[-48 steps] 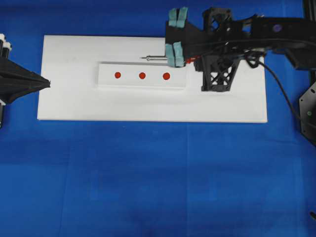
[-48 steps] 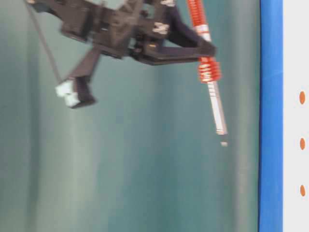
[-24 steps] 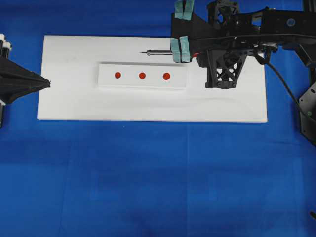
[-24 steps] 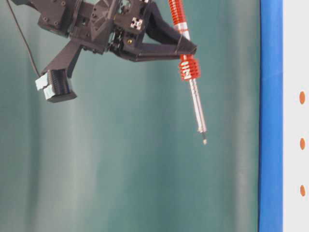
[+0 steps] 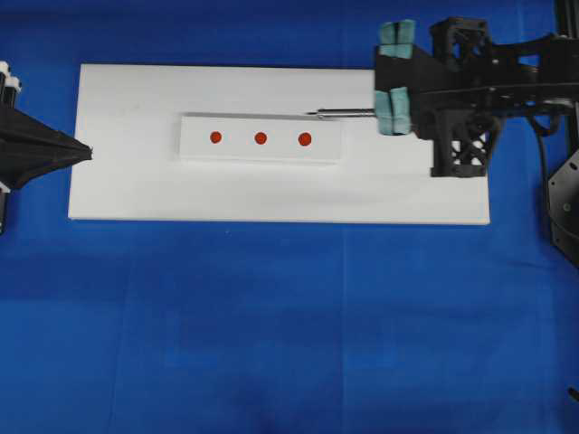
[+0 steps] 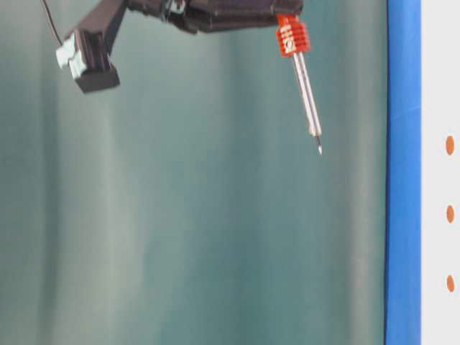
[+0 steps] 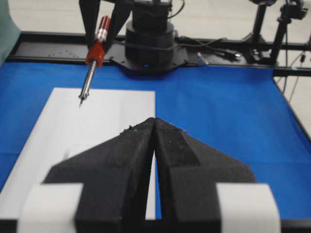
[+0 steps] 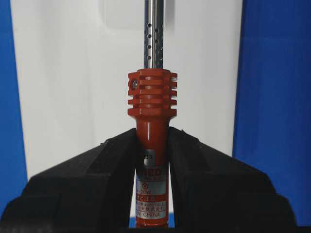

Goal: Touch the tip of the soldering iron to the mark.
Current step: 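Lower the iron tip onto the right red dot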

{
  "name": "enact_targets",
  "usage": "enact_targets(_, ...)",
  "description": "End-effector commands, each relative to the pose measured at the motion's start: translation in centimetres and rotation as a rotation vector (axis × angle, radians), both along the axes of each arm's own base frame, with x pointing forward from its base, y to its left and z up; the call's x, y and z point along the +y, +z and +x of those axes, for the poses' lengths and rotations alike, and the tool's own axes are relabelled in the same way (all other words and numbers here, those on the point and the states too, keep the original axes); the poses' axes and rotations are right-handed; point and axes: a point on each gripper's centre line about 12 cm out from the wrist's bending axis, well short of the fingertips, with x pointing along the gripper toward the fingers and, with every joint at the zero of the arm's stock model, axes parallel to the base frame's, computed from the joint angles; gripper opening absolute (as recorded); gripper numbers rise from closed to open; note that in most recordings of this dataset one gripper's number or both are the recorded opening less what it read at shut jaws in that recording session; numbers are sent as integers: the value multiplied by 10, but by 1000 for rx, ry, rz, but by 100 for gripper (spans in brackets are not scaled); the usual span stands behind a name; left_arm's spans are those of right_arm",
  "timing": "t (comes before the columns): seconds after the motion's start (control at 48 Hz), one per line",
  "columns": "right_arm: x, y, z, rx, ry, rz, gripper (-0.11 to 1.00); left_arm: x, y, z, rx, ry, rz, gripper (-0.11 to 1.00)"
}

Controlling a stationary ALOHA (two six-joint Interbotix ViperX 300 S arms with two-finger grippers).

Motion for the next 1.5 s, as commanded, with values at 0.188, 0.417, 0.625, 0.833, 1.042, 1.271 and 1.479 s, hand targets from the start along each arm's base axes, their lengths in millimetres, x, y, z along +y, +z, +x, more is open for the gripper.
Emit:
enact_targets(0.188, 2, 4, -9, -12, -3, 1, 6, -1, 5, 1, -18, -5, 1, 0)
enact_targets(0.417, 1, -8, -2, 16, 2, 5, 6, -1, 4, 1, -14, -3, 1, 0)
enact_targets(0.625, 0, -33, 7, 66, 6, 14, 6, -1, 4, 1, -11, -3, 1, 0)
enact_targets(0.833, -2, -56, 15, 69, 13, 19, 6, -1, 3, 1, -9, -3, 1, 0)
enact_targets(1.042, -8, -72, 16, 76, 2, 25, 6, -1, 3, 1, -9, -3, 1, 0)
enact_targets(1.271, -10, -83, 20, 53, 7, 26, 6, -1, 4, 1, -11, -3, 1, 0)
enact_targets(1.479, -10, -94, 21, 72, 10, 31, 6, -1, 3, 1, -9, -3, 1, 0)
